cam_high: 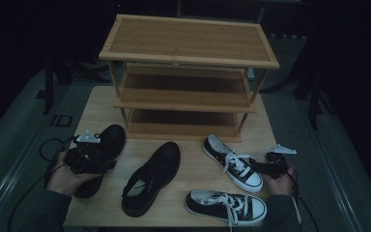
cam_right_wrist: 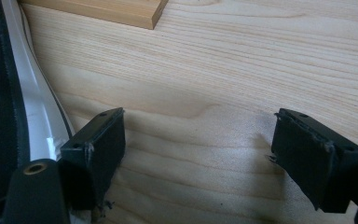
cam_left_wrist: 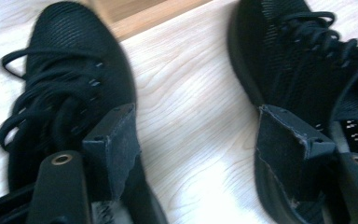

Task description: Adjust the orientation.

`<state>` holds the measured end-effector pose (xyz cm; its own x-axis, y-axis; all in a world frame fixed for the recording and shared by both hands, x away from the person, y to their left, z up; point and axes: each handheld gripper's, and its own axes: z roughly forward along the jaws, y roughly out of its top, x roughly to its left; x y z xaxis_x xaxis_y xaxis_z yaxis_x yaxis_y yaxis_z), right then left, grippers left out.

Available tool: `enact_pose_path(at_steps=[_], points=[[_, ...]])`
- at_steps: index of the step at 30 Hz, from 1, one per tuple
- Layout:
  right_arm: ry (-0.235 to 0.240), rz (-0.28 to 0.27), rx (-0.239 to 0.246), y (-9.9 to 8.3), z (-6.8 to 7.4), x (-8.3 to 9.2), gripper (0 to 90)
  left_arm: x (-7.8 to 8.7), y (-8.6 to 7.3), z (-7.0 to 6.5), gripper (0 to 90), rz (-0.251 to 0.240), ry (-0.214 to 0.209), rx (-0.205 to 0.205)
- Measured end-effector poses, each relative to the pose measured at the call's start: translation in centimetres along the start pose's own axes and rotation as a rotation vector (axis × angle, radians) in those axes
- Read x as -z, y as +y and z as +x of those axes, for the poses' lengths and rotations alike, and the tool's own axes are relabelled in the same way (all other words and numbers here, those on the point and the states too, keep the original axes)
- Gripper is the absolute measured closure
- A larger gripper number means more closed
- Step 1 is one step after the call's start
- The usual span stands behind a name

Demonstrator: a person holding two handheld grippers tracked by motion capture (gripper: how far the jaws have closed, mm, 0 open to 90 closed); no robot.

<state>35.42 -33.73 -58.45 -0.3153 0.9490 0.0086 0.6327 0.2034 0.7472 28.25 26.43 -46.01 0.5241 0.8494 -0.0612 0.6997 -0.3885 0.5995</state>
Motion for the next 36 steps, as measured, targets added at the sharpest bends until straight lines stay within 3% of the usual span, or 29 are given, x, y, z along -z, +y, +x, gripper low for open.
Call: enact_pose_path(at_steps=[7,17,25,34,36], points=[[0.0,0.0,0.0,0.0,0.0,0.0,17.1,-0.2,-0.7,0.6,42.9,0.029,0.104,0.025],[0.0,0.0,0.0,0.0,0.0,0.0,17.1,1.0,-0.8,1.7,44.1,-0.016,0.192,0.061],[0.0,0.0,0.0,0.0,0.0,0.0,17.1,-0.9,-1.2,2.2,47.2,0.058,0.192,0.066],[0.0,0.0,0.0,0.0,0.0,0.0,17.1,-2.1,-0.2,2.1,67.7,0.123,0.186,0.014],[0.0,0.0,0.0,0.0,0.0,0.0,17.1,-2.1,-0.1,2.1,80.4,0.116,0.17,0.001]])
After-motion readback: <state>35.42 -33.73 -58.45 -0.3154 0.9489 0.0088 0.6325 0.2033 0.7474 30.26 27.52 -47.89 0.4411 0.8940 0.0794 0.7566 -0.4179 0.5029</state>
